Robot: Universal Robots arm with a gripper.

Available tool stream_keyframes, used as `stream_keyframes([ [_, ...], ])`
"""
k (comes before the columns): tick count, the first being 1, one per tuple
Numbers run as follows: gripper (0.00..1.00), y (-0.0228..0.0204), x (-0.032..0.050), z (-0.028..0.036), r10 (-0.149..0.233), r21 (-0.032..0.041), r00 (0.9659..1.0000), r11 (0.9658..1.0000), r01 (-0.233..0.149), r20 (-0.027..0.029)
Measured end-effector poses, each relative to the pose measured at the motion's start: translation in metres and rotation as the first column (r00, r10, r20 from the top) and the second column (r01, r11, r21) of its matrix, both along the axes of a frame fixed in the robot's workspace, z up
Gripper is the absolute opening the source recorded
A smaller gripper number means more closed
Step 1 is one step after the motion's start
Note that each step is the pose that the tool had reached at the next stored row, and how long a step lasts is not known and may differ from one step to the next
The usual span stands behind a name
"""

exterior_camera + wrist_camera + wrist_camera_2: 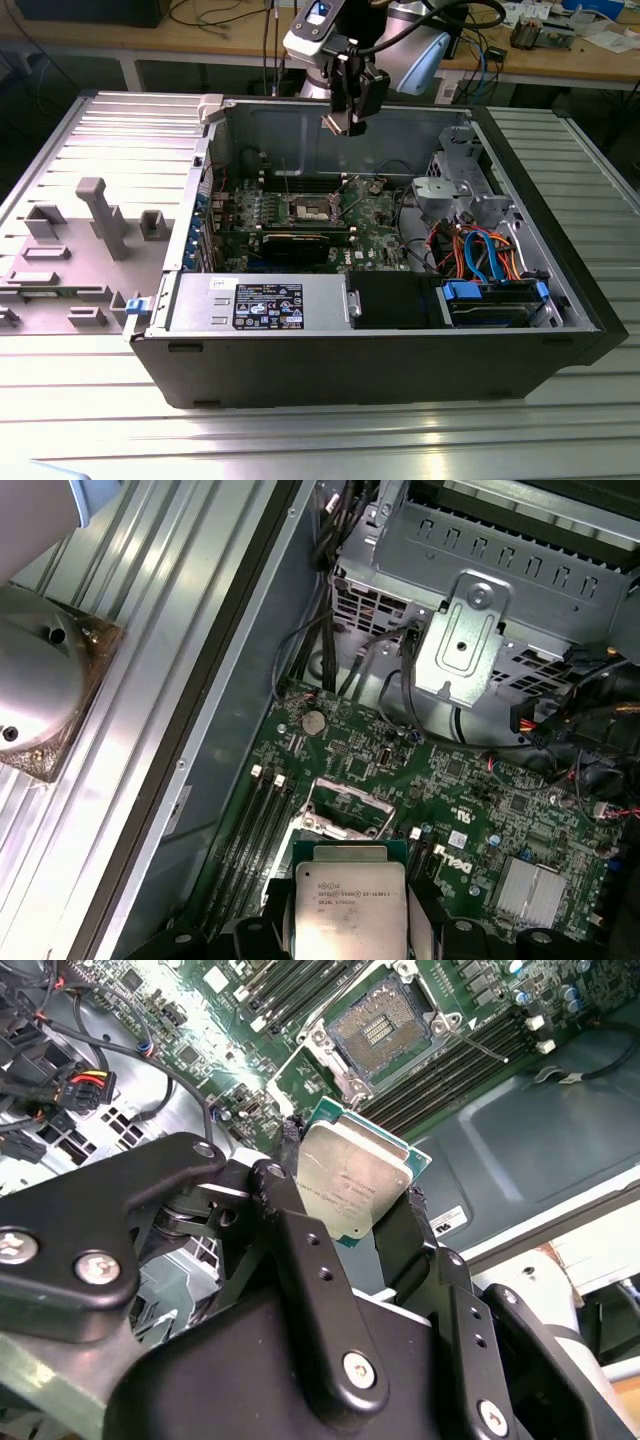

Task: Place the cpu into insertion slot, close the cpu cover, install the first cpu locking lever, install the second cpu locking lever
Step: 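Place the cpu into insertion slot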

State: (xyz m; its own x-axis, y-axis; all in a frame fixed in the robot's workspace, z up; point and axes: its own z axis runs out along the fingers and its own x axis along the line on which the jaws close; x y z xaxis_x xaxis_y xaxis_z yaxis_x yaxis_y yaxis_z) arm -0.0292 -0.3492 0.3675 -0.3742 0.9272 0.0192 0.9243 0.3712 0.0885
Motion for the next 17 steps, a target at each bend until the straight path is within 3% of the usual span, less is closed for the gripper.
stream_keyframes([
  [6, 0.55, 0.0, -0.0003, 0.0, -0.004, -0.0001, 1.0, 1.0, 0.004, 0.0],
  [17, 0.55, 0.0, -0.0013, -0.0001, -0.049, 0.0, 0.9988, 0.9988, 0.049, 0.0],
])
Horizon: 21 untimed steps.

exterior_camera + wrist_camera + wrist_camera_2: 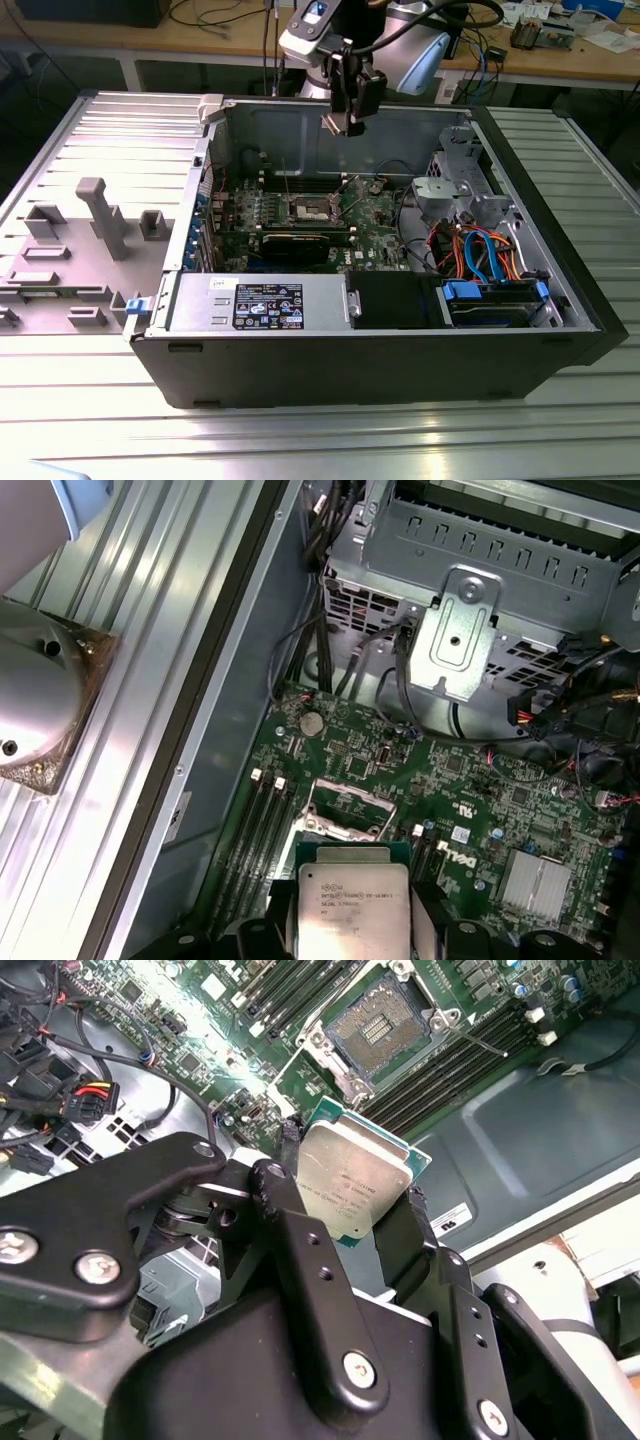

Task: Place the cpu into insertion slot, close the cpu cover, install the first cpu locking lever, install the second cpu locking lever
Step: 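Place the cpu into insertion slot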

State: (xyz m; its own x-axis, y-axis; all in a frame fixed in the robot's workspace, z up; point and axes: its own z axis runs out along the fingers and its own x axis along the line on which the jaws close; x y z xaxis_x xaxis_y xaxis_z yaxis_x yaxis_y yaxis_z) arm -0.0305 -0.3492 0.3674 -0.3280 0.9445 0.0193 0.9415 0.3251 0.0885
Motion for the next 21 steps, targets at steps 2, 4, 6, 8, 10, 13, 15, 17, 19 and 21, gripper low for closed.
stream_keyframes([
  [2, 0.55, 0.0, 0.0, 0.0, -0.01, 0.0, 1.0, 1.0, 0.01, 0.0],
  [4, 0.55, 0.0, 0.0, 0.0, -0.014, -0.0001, 0.9999, 0.9999, 0.014, -0.0001],
  [6, 0.55, 0.0, 0.0, 0.0, -0.018, 0.0001, 0.9998, 0.9998, 0.018, 0.0],
  [8, 0.55, 0.0, 0.0, 0.0, -0.021, 0.0001, 0.9998, 0.9998, 0.021, 0.0],
  [10, 0.55, 0.0, 0.0, 0.0, -0.024, 0.0, 0.9997, 0.9997, 0.024, -0.0001],
  [13, 0.55, 0.0, 0.0, 0.0, -0.028, 0.0, 0.9996, 0.9996, 0.028, 0.0],
  [15, 0.55, 0.0, 0.0, 0.0, -0.03, 0.0001, 0.9996, 0.9996, 0.03, 0.0],
  [17, 0.55, 0.0, 0.0, 0.0, -0.031, 0.0, 0.9995, 0.9995, 0.031, 0.0],
  [19, 0.55, 0.0, -0.0001, 0.0, -0.033, 0.0, 0.9995, 0.9995, 0.033, 0.0],
  [21, 0.55, 0.0, -0.0001, 0.0, -0.034, 0.0, 0.9994, 0.9994, 0.034, -0.0001],
])
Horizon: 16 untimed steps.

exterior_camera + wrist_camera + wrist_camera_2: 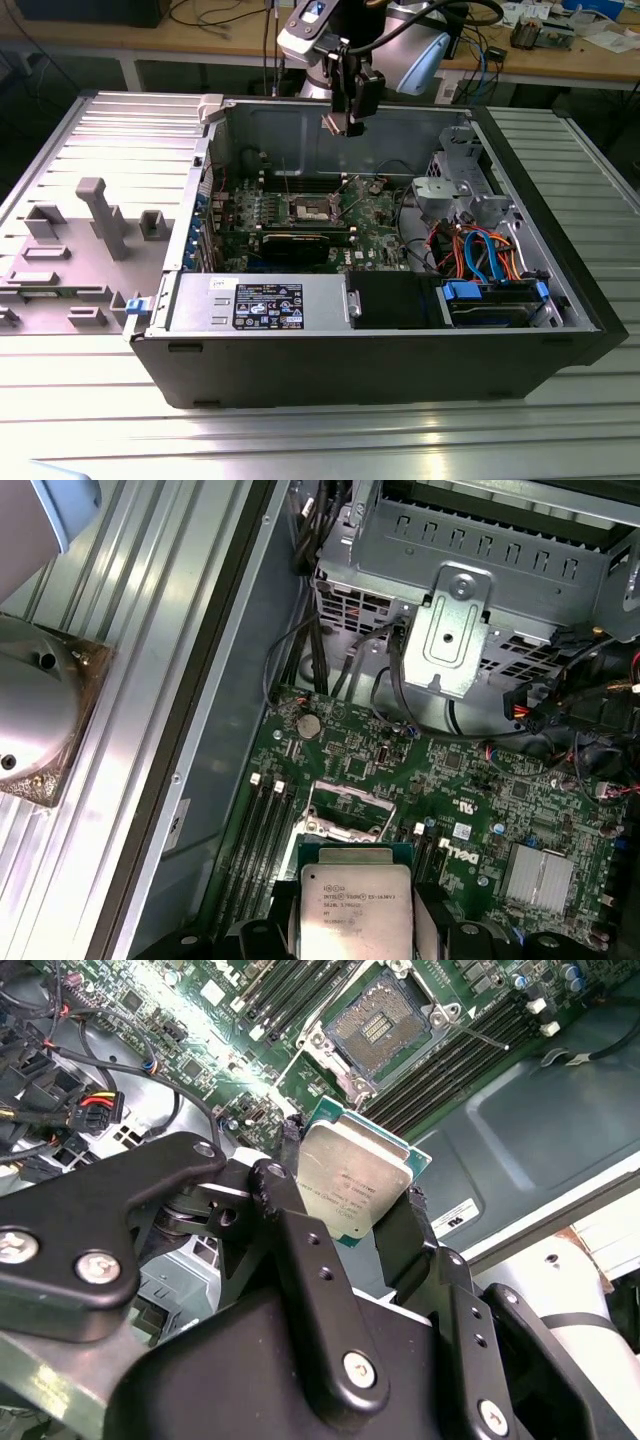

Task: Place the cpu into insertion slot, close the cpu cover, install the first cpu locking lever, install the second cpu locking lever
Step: 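Place the cpu into insertion slot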

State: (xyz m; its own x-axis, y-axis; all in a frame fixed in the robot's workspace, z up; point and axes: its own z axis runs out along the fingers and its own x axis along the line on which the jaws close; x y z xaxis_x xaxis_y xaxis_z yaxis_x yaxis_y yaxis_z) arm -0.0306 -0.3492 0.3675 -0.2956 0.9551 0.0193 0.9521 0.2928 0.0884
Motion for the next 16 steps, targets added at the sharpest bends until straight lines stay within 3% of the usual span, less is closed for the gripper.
stream_keyframes([
  [16, 0.55, 0.0, -0.0008, 0.0, -0.038, 0.0, 0.9993, 0.9993, 0.038, 0.0001],
])
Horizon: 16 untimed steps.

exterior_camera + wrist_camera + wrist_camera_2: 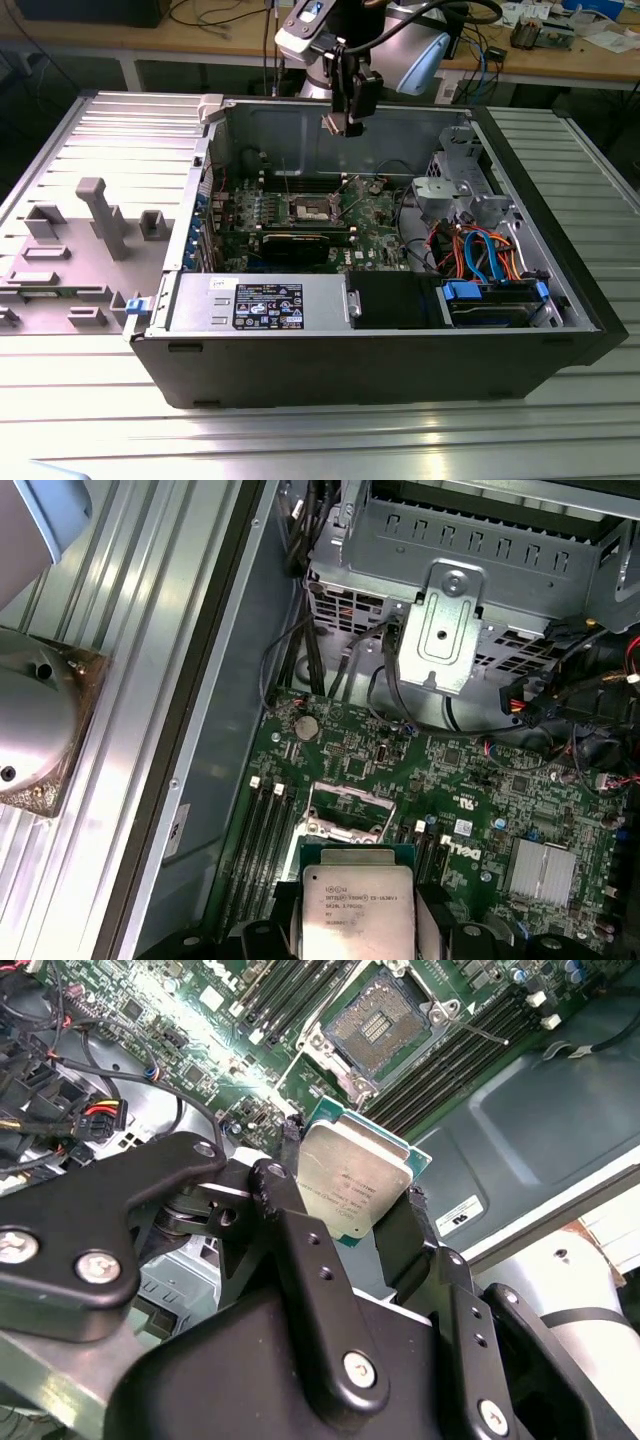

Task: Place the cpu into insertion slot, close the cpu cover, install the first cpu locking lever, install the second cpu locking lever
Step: 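Place the cpu into insertion slot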

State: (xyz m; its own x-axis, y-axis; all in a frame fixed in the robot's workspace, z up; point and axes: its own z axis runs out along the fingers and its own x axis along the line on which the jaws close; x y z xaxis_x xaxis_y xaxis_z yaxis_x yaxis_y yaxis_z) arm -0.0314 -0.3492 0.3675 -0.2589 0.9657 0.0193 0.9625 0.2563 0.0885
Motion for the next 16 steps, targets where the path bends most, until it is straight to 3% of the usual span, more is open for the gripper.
stream_keyframes([
  [9, 0.55, 0.0, 0.0, 0.0, -0.016, 0.0, 0.9999, 0.9999, 0.016, 0.0],
  [16, 0.55, 0.0, 0.0, -0.0003, -0.084, -0.0008, 0.9964, 0.9964, 0.084, 0.0001],
])
